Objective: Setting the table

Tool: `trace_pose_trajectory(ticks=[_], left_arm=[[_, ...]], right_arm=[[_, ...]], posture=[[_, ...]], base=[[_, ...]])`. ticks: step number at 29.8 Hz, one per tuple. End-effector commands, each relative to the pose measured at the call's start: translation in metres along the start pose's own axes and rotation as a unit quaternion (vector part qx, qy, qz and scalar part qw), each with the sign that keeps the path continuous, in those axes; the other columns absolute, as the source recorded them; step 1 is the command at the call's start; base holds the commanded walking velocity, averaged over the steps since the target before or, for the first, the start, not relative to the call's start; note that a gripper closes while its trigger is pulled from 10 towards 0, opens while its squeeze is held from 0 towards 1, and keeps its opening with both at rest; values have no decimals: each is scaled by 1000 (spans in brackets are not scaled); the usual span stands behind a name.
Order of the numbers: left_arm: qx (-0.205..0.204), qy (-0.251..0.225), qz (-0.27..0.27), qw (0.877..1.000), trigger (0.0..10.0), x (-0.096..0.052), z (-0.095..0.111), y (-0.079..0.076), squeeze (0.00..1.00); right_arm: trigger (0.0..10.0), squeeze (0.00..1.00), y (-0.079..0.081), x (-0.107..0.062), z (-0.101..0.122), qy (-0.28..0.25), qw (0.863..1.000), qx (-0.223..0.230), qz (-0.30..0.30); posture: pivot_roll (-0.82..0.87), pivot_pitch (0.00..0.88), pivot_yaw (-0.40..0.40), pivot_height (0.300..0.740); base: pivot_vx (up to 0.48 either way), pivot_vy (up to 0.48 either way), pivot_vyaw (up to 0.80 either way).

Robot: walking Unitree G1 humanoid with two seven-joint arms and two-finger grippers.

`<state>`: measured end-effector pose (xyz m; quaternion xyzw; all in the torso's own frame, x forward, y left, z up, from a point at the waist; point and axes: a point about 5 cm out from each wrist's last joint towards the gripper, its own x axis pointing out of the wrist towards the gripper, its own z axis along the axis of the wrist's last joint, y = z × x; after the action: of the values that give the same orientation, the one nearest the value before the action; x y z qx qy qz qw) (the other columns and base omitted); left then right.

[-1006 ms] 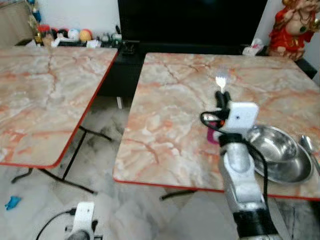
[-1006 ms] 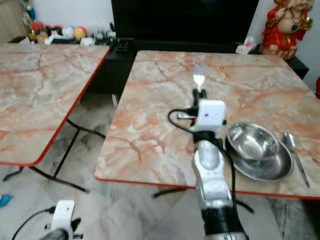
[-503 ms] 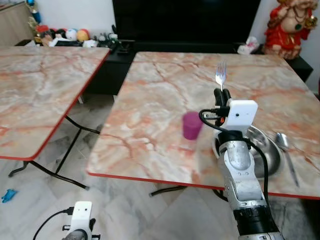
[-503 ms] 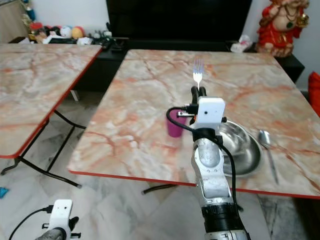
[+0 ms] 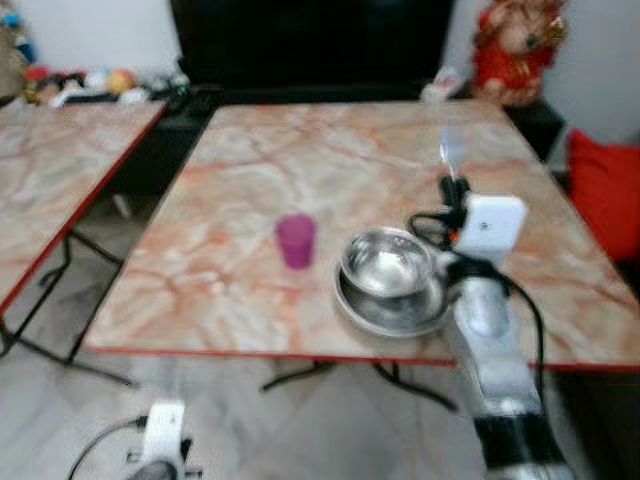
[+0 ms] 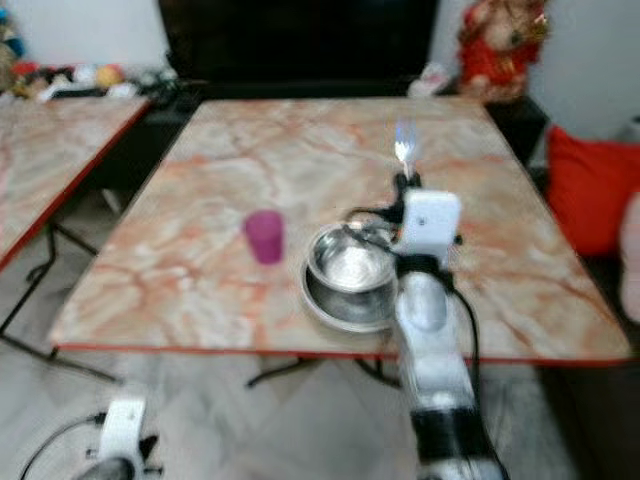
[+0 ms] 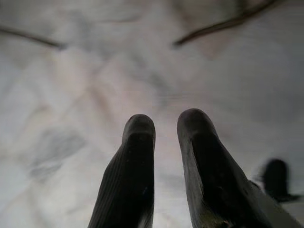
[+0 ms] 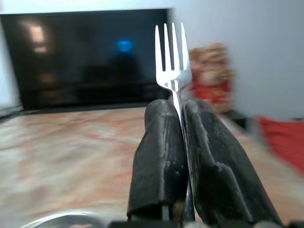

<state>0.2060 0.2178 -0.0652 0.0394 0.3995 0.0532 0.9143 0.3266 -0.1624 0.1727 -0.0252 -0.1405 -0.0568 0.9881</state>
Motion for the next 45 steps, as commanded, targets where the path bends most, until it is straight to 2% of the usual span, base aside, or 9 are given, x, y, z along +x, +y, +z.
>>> trace_pose_trajectory(ticks=[1, 14, 21, 23, 45], left_arm=[[-1, 4, 8, 1000, 10000, 0, 1, 8, 0], [-14, 7, 13, 1000, 10000, 0, 0, 9, 0], [-17, 6, 15, 1000, 10000, 0, 0, 10, 0], [-8, 5, 13, 1000, 10000, 0, 1, 10, 0], [-11, -2, 12, 1000, 10000, 0, 3, 9, 0]], right_arm=[[10000, 0, 11, 2, 7, -16, 1000, 7, 14], [10000, 0, 12, 3, 8, -15, 1000, 8, 15], [10000, 0, 13, 4, 8, -14, 1000, 5, 15], [10000, 0, 12, 4, 8, -12, 1000, 4, 16], [10000, 0, 7, 6, 8, -10, 1000, -3, 8]], posture=[[26, 0, 28, 740], [26, 0, 30, 740], [27, 0, 31, 740], [28, 0, 31, 740], [27, 0, 32, 740]], base=[[0, 0, 0], [0, 0, 0], [0, 423, 0], [0, 0, 0], [22, 0, 0]])
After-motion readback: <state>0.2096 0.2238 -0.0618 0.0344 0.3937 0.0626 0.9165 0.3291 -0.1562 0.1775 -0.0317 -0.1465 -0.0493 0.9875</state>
